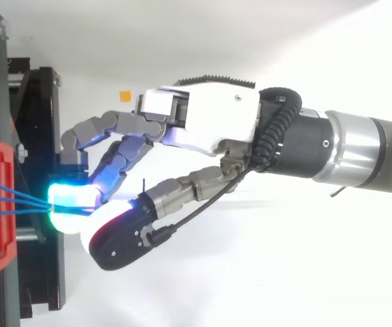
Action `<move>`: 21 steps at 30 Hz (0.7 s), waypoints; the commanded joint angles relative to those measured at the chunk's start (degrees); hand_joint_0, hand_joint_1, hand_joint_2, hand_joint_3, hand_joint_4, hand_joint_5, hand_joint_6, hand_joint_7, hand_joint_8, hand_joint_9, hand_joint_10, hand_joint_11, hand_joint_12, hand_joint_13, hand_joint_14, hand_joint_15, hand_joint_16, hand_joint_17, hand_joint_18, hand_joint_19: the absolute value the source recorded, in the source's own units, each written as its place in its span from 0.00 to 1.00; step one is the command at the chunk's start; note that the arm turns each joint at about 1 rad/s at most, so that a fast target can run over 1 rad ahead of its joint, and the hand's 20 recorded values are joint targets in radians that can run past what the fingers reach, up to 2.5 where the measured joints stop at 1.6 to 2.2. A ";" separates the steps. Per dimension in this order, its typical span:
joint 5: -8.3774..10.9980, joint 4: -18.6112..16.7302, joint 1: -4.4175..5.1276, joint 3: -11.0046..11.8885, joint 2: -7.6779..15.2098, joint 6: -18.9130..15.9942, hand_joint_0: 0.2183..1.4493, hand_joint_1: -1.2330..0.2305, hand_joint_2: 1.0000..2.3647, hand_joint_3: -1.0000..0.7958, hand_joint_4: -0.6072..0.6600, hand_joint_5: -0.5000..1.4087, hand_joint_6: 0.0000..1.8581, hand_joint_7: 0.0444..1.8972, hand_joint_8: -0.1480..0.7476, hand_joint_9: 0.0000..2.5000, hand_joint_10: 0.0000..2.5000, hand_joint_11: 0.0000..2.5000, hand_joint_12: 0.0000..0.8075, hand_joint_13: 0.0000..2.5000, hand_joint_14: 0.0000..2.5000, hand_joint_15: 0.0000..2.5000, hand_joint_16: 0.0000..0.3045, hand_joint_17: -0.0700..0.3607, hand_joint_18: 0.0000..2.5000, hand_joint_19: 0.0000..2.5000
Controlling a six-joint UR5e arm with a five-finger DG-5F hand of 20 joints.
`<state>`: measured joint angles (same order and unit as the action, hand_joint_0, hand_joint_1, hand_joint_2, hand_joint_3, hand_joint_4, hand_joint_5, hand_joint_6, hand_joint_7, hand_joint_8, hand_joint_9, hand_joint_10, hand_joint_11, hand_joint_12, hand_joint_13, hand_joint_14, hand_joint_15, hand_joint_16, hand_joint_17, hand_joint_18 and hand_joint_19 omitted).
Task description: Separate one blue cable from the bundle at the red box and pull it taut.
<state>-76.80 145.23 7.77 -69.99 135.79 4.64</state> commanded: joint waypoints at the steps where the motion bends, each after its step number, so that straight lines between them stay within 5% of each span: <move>1: -0.02 -0.12 -0.12 0.03 0.00 0.02 0.31 0.42 0.00 0.31 0.65 0.18 0.39 0.58 0.54 0.40 0.01 0.32 0.48 0.36 0.01 0.20 0.15 0.40 0.26 0.26; 13: -0.02 -0.12 -0.65 1.00 0.00 0.02 0.33 0.40 0.01 0.39 0.65 0.17 0.40 0.57 0.54 0.41 0.01 0.34 0.49 0.37 0.01 0.23 0.15 0.41 0.27 0.27; 21: -0.02 -0.12 -0.65 1.00 0.09 0.11 0.30 0.38 0.00 0.32 0.66 0.17 0.40 0.56 0.54 0.41 0.01 0.34 0.49 0.37 0.01 0.23 0.16 0.41 0.27 0.28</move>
<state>-76.82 145.11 7.14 -69.03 135.84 4.71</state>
